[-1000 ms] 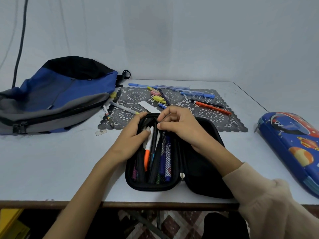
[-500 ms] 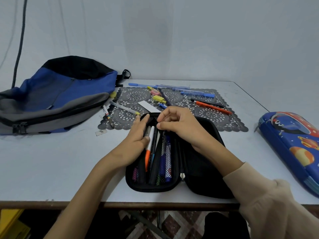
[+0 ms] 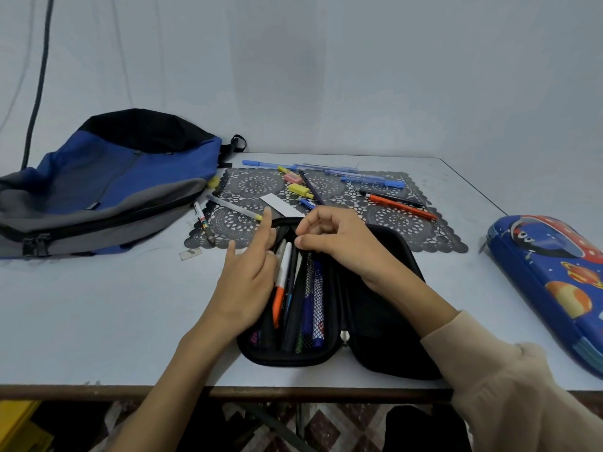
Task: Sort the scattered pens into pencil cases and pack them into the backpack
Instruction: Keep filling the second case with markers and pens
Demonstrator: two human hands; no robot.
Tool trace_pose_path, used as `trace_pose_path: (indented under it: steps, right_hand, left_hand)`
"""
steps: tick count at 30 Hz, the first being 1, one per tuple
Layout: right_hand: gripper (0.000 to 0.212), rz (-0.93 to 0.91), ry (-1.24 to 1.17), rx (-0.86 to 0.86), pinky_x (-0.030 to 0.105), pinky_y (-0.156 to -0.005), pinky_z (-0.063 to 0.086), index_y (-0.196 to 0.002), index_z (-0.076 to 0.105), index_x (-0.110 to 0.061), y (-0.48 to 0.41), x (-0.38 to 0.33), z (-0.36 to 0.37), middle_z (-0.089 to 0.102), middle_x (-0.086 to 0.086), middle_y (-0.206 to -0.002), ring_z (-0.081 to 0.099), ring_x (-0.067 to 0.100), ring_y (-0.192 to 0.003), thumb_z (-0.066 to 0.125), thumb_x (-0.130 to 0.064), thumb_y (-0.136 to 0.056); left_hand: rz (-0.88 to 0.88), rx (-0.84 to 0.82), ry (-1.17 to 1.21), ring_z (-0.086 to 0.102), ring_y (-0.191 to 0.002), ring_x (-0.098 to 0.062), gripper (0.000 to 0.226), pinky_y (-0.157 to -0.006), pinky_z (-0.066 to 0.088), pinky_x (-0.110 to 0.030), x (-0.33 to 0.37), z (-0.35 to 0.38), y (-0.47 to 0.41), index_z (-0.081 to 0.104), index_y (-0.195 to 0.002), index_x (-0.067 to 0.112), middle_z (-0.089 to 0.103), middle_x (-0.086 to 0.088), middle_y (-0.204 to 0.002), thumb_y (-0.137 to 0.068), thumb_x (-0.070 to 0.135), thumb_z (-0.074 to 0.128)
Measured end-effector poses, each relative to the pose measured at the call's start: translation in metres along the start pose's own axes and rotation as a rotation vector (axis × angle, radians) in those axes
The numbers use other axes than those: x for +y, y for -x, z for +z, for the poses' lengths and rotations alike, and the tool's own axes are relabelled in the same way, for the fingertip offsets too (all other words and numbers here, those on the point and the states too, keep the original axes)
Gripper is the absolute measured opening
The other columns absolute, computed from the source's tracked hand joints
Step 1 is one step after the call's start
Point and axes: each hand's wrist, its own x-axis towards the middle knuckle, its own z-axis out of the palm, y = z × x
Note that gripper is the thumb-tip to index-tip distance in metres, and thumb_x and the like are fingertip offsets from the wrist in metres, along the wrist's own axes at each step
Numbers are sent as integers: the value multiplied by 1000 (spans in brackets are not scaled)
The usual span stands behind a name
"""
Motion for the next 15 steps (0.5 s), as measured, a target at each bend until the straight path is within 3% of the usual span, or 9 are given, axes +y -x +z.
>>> trace_pose_path:
  steps: [3, 7, 11, 15]
  right_hand:
    - [10, 0, 0, 0, 26, -73, 45, -87, 68, -7, 0, 0, 0, 64, 2, -69, 58, 8, -66, 75, -7, -79]
    - [10, -2, 3, -3, 26, -72, 45, -87, 68, -7, 1, 0, 1, 63, 4, -70, 57, 9, -67, 75, -7, -79]
    - [10, 3, 4, -18, 22, -72, 46, -86, 68, -8, 0, 0, 1, 63, 4, -70, 58, 7, -66, 75, -6, -80]
    - [11, 3, 4, -21, 21, -71, 45, -85, 67, -9, 0, 0, 1, 64, 4, -70, 58, 7, -66, 75, -6, -79]
  left_hand:
    - [11, 28, -7, 24, -124, 16, 66, -121, -7, -31, 4, 0, 0, -6, -152, 36, 49, -2, -144, -103, 6, 27]
    - [35, 65, 71, 28, -125, 14, 70, -122, 9, -40, 8, 0, 4, -10, -144, 50, 40, 7, -147, -103, 8, 28]
    - [11, 64, 90, 28, -122, 15, 68, -121, 14, -40, 11, -1, 7, -10, -139, 54, 44, 4, -148, -104, 9, 28]
    - [6, 33, 139, 21, -110, 38, 68, -122, 10, -38, 8, -2, 7, -9, -138, 55, 43, 7, -148, -105, 11, 30]
